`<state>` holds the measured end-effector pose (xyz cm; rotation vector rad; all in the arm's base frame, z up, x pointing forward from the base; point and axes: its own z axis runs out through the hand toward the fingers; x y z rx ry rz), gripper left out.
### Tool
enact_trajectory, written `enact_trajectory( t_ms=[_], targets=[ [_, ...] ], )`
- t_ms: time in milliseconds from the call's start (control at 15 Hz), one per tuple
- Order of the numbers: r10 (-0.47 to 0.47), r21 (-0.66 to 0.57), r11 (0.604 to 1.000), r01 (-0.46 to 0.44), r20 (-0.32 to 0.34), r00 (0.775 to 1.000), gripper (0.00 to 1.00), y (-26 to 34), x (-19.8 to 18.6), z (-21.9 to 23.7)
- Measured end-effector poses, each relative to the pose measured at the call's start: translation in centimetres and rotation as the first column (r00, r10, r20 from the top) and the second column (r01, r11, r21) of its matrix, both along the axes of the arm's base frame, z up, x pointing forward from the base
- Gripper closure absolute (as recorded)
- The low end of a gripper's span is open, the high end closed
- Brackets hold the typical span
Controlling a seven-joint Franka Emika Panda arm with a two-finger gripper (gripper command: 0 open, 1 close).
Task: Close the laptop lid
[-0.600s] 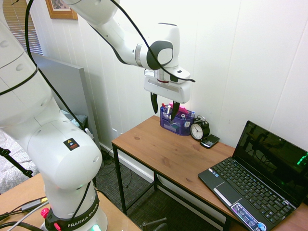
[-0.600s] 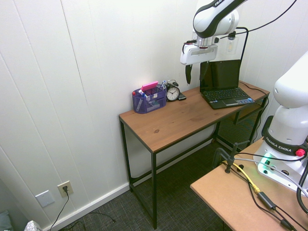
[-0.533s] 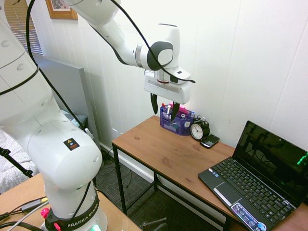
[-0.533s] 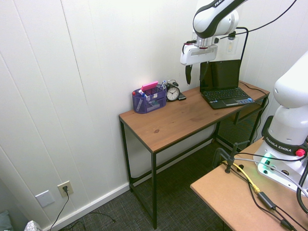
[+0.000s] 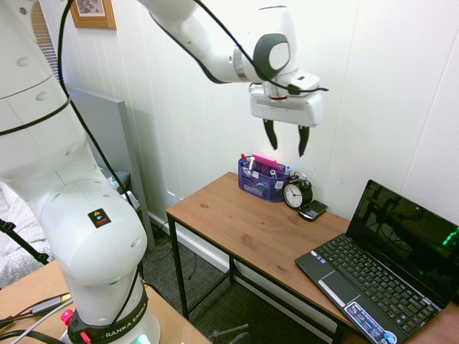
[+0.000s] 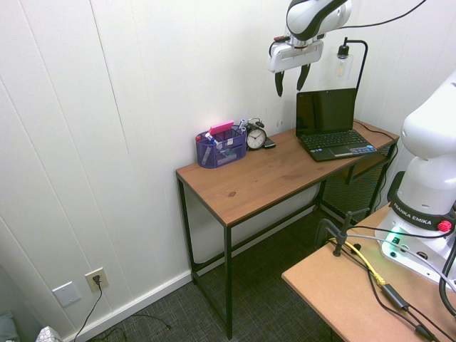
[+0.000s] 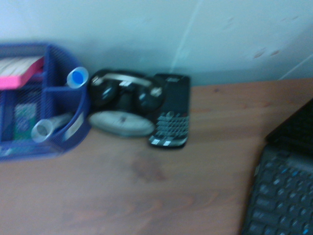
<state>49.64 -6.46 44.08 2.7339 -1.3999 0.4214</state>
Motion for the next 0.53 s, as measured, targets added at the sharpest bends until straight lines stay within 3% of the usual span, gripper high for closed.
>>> enact_trajectory(
  t_ms=[267,533],
  targets=[
    [-0.142,-0.011,0.990,0.144,0.097,0.985,0.00,-8.5,4.1,2.7],
    [-0.272,-0.020,0.961,0.277,0.133,0.953,0.00,-16.9,5.3,3.6]
  ],
)
